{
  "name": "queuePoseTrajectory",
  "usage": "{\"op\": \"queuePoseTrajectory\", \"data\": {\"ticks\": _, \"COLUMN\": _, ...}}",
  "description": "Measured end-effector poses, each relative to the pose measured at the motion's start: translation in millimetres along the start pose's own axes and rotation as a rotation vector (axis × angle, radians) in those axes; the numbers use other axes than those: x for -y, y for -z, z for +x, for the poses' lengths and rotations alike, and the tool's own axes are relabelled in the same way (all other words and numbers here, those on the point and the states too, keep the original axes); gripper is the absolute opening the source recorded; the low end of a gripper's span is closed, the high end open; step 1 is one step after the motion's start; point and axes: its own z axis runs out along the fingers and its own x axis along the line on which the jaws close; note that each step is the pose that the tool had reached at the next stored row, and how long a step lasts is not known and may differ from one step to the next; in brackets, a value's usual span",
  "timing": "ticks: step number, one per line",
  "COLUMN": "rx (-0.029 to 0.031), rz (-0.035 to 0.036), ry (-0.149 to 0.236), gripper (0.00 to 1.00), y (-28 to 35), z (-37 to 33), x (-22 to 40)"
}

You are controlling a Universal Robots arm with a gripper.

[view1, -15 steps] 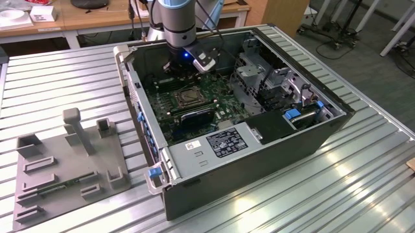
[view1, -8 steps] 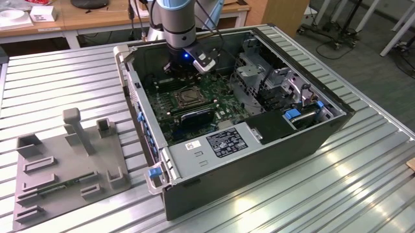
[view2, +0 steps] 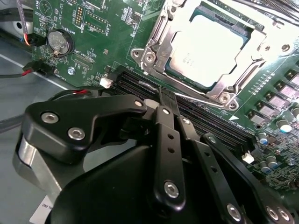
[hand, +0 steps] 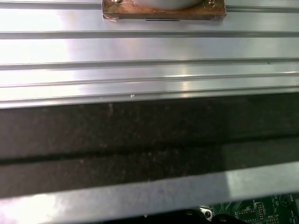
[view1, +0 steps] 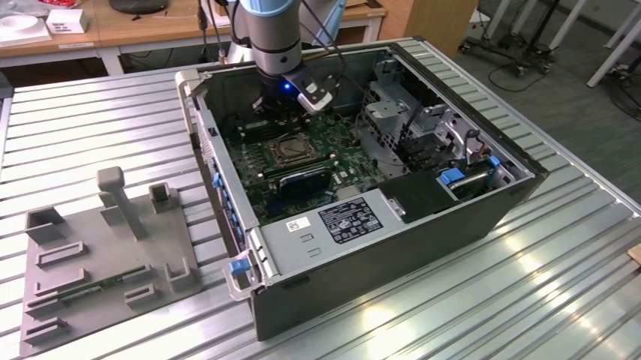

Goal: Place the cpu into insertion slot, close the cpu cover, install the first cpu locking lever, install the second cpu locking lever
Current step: 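Install the first cpu locking lever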

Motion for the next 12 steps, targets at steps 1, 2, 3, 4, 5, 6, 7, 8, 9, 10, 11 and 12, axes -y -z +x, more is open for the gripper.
{"op": "queuePoseTrajectory", "data": {"ticks": 1, "rx": 0.0009, "rz": -0.0013, "ry": -0.001, "gripper": 0.11, "y": 0.0, "z": 0.3, "x": 0.0}}
{"op": "queuePoseTrajectory", "data": {"ticks": 2, "rx": 0.0015, "rz": -0.0023, "ry": -0.002, "gripper": 0.11, "y": 0.0, "z": 0.5, "x": 0.0}}
{"op": "queuePoseTrajectory", "data": {"ticks": 3, "rx": 0.0020, "rz": -0.0030, "ry": -0.004, "gripper": 0.11, "y": 0.0, "z": 0.6, "x": 0.0}}
{"op": "queuePoseTrajectory", "data": {"ticks": 4, "rx": 0.0023, "rz": -0.0034, "ry": -0.005, "gripper": 0.11, "y": 0.0, "z": 0.7, "x": 0.0}}
{"op": "queuePoseTrajectory", "data": {"ticks": 5, "rx": 0.0027, "rz": -0.0035, "ry": -0.007, "gripper": 0.11, "y": 0.0, "z": 0.9, "x": 0.0}}
{"op": "queuePoseTrajectory", "data": {"ticks": 6, "rx": 0.0032, "rz": -0.0036, "ry": -0.009, "gripper": 0.11, "y": 0.0, "z": 1.0, "x": 0.0}}
{"op": "queuePoseTrajectory", "data": {"ticks": 7, "rx": 0.0037, "rz": -0.0038, "ry": -0.012, "gripper": 0.11, "y": 0.0, "z": 1.1, "x": 0.1}}
{"op": "queuePoseTrajectory", "data": {"ticks": 8, "rx": 0.0041, "rz": -0.0040, "ry": -0.014, "gripper": 0.11, "y": -0.1, "z": 1.2, "x": 0.1}}
{"op": "queuePoseTrajectory", "data": {"ticks": 9, "rx": 0.0047, "rz": -0.0038, "ry": -0.018, "gripper": 0.11, "y": -0.2, "z": 1.2, "x": 0.2}}
{"op": "queuePoseTrajectory", "data": {"ticks": 10, "rx": 0.0054, "rz": -0.0033, "ry": -0.022, "gripper": 0.11, "y": -0.4, "z": 1.3, "x": 0.4}}
{"op": "queuePoseTrajectory", "data": {"ticks": 11, "rx": 0.0061, "rz": -0.0025, "ry": -0.026, "gripper": 0.11, "y": -0.6, "z": 1.3, "x": 0.6}}
{"op": "queuePoseTrajectory", "data": {"ticks": 12, "rx": 0.0070, "rz": -0.0016, "ry": -0.031, "gripper": 0.11, "y": -0.9, "z": 1.3, "x": 0.8}}
